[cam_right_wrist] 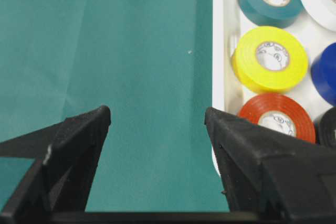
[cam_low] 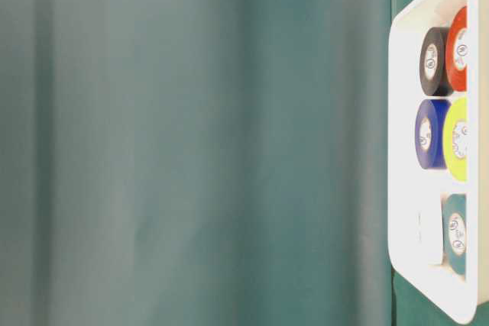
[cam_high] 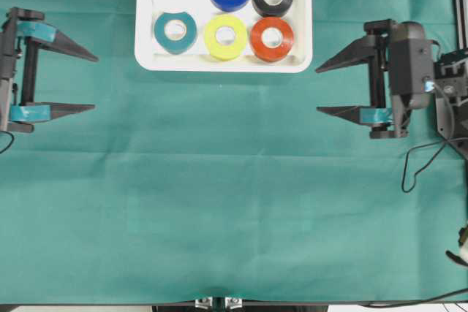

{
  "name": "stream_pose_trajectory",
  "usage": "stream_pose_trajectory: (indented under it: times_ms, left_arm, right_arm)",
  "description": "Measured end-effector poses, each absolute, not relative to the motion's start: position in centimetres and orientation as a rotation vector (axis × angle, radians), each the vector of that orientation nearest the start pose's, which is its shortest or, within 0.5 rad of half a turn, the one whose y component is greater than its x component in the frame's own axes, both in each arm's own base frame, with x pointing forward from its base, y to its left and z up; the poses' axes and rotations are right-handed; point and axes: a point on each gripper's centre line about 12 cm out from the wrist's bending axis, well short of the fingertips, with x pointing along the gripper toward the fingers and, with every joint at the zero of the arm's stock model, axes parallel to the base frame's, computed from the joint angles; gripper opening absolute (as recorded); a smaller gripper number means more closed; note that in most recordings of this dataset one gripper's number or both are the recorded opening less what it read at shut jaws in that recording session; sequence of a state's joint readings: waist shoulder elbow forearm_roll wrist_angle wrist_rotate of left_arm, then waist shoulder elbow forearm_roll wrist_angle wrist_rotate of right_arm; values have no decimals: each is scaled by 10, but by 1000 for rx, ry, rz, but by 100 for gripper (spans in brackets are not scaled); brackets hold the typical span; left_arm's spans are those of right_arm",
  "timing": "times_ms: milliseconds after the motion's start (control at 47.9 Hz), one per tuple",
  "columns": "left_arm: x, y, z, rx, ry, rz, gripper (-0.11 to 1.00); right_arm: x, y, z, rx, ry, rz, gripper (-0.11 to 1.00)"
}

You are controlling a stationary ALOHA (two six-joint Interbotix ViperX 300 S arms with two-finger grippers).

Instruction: Put the tape alternately from left to right into the white case.

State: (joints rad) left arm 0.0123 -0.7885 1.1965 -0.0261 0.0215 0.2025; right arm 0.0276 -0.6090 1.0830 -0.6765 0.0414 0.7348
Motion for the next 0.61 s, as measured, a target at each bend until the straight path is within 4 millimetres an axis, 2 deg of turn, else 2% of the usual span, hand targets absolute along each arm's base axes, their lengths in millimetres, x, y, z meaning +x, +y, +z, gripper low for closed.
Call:
stream_pose_trajectory:
  times_ms: [292, 606]
  left_arm:
    - [200, 2, 210, 150, 408, -22, 77]
    - [189, 2, 209, 115, 374, -12, 77]
  right_arm:
    - [223, 4, 220, 58, 430, -8, 80]
    - [192, -3, 214, 137, 366, -49, 80]
